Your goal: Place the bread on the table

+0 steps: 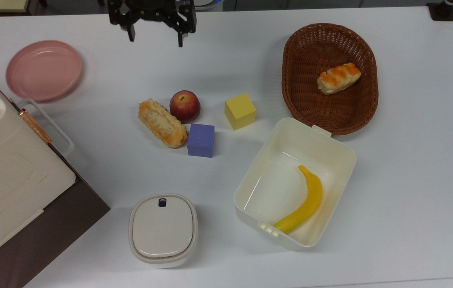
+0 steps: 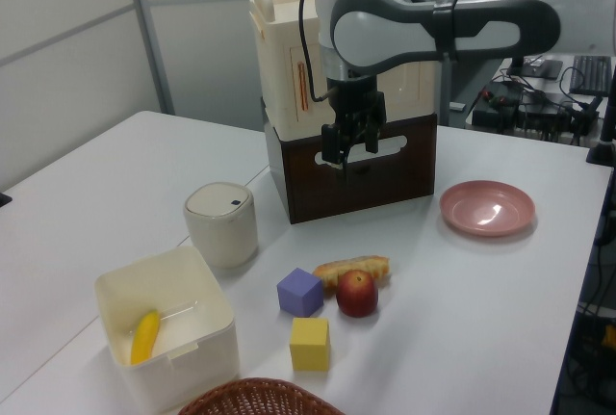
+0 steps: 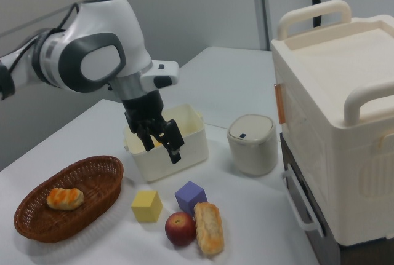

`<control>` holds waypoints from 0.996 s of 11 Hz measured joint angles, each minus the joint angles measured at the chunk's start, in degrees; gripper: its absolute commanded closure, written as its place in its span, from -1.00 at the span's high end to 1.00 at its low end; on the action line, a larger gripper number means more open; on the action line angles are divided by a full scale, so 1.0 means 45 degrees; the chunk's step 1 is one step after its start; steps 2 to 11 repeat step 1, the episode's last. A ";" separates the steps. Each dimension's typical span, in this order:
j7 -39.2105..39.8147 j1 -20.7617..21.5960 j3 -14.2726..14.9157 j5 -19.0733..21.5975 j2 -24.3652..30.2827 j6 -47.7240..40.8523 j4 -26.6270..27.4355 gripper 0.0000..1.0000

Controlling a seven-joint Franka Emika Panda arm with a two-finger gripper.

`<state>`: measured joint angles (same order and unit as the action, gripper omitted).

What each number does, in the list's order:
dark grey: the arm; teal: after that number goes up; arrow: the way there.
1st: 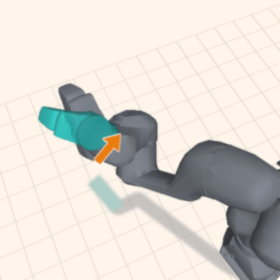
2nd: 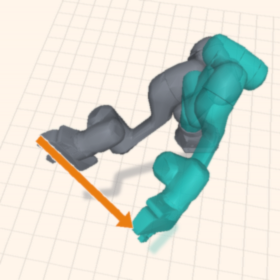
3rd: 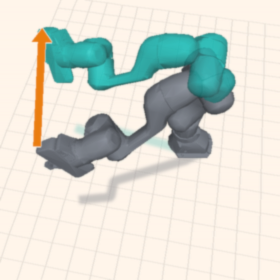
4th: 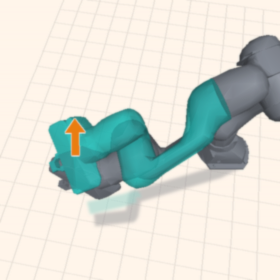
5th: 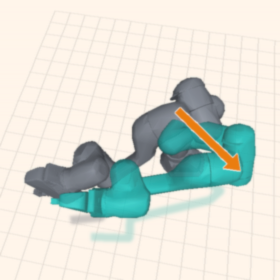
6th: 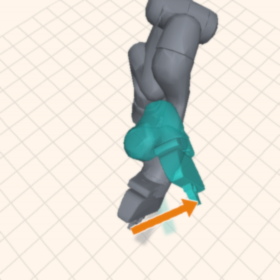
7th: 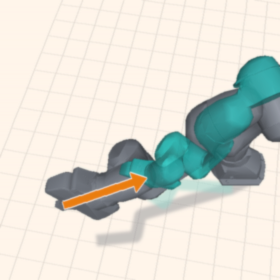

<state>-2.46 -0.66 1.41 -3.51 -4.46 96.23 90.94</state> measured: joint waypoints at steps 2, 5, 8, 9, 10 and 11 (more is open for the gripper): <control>-0.0087 0.0057 0.0000 0.0000 0.0073 -0.0115 0.0000 1.00; -0.0087 0.0057 0.0000 0.0000 0.0073 -0.0115 0.0000 1.00; -0.0087 0.0057 0.0000 0.0000 0.0073 -0.0115 0.0000 1.00; -0.0087 0.0057 0.0000 0.0000 0.0073 -0.0115 0.0000 1.00; -0.0087 0.0057 0.0000 0.0000 0.0073 -0.0115 0.0000 1.00; -0.0087 0.0057 0.0000 0.0000 0.0073 -0.0115 0.0000 1.00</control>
